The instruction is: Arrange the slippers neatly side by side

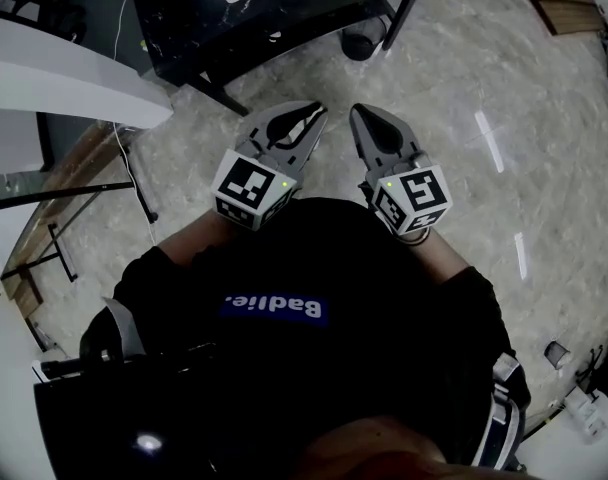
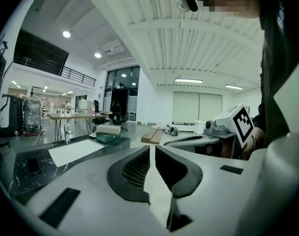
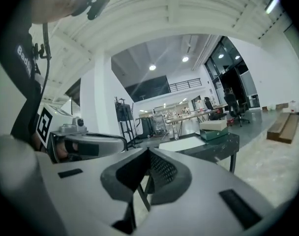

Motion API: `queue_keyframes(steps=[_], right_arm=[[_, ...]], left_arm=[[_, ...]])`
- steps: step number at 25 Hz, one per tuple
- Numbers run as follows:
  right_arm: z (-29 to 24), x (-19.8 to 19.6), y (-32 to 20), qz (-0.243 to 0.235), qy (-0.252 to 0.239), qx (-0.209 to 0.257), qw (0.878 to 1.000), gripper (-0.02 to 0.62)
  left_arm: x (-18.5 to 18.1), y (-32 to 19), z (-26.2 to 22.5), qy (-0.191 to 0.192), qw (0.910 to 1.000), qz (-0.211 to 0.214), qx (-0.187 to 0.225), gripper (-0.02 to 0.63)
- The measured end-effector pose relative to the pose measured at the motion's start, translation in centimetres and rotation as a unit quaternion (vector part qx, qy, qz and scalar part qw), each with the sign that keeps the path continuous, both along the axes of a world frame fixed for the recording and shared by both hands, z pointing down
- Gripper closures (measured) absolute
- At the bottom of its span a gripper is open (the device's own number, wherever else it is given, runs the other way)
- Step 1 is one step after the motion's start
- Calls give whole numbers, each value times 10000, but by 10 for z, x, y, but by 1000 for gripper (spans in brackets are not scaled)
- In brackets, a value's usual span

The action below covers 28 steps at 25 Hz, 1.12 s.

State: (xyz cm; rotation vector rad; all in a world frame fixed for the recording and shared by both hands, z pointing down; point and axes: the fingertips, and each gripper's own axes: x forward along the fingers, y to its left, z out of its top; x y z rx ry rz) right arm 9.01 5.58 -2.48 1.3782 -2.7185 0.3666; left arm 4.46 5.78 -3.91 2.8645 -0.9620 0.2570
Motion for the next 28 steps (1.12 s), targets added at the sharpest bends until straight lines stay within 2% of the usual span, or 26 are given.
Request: queue_keyframes(steps=[3, 4, 7, 9, 19, 24, 28], right_arm=[[-24, -5, 14, -9, -171, 352, 9992, 595], [-29, -8, 20, -33, -162, 481, 9987, 595], [-38, -13, 41, -167, -82, 835, 9963, 595], [-45, -13, 50, -240, -219, 1020, 9943, 595], [-30, -26, 106, -904, -786, 842, 9892, 595], [-38, -51, 120, -961, -508, 1048, 9885, 595], [-44, -74, 122, -838, -112, 1141, 9899, 595]], left_arm=[[6, 15, -17, 102, 9996, -8, 265, 572], [8, 21, -18, 123, 9995, -28, 275, 606], [11, 41, -18, 162, 9996, -73, 237, 606], [11, 50, -22, 159, 9992, -186, 310, 606], [1, 121, -14, -50, 9962, -802, 339, 606], [-21, 135, -21, -14, 9953, -815, 523, 606], [-44, 135, -27, 225, 9949, -848, 500, 606]])
